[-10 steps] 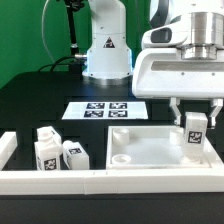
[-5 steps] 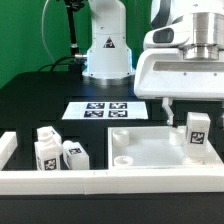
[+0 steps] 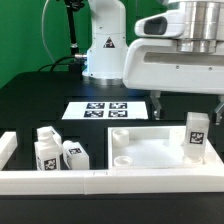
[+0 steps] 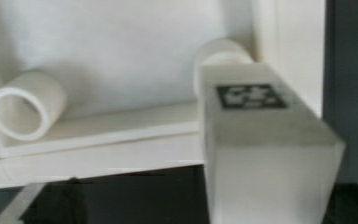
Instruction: Assemble one leg
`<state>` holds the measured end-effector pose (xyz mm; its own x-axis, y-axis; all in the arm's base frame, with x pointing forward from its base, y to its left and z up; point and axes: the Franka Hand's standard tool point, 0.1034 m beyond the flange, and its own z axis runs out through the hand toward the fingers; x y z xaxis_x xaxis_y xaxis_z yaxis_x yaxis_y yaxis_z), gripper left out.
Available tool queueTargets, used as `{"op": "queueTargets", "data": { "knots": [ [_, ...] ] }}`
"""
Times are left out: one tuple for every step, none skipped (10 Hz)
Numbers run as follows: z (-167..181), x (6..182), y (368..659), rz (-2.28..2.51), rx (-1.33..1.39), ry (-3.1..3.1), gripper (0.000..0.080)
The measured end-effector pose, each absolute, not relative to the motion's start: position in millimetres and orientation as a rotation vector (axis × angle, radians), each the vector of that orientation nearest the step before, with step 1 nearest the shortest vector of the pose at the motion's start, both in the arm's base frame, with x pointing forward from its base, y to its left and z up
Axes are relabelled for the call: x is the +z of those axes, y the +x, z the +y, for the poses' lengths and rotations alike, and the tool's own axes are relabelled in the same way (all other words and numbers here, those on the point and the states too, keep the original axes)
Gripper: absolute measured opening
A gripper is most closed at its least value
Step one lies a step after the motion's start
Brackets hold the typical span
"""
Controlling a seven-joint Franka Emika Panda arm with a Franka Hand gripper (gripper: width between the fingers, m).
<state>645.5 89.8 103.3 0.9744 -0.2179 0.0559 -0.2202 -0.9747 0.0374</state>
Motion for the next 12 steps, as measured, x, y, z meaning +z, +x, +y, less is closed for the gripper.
{"op": "queueTargets", "data": {
  "knots": [
    [91, 104.4, 639, -0.386, -0.056, 3.076, 0.0649],
    [92, 104.3, 641, -0.419, -0.095, 3.075, 0.0649],
    [99, 102.1, 645, -0.437, -0.036, 3.085, 0.0649],
    [105, 98.7, 643, -0.459, -0.028, 3.086, 0.0649],
    [106, 97.5, 645, -0.465, -0.011, 3.087, 0.0649],
    [105, 96.3, 647, -0.471, 0.008, 3.086, 0.0649],
    [108, 95.0, 650, -0.515, 0.037, 3.081, 0.0649],
    [110, 93.3, 652, -0.548, 0.055, 3.078, 0.0649],
    [109, 93.5, 652, -0.562, 0.055, 3.075, 0.0649],
    [108, 93.4, 652, -0.566, 0.055, 3.074, 0.0549],
    [108, 93.3, 652, -0.659, 0.055, 3.057, 0.0549],
    [109, 93.3, 652, -0.799, 0.056, 3.025, 0.0367]
  ]
}}
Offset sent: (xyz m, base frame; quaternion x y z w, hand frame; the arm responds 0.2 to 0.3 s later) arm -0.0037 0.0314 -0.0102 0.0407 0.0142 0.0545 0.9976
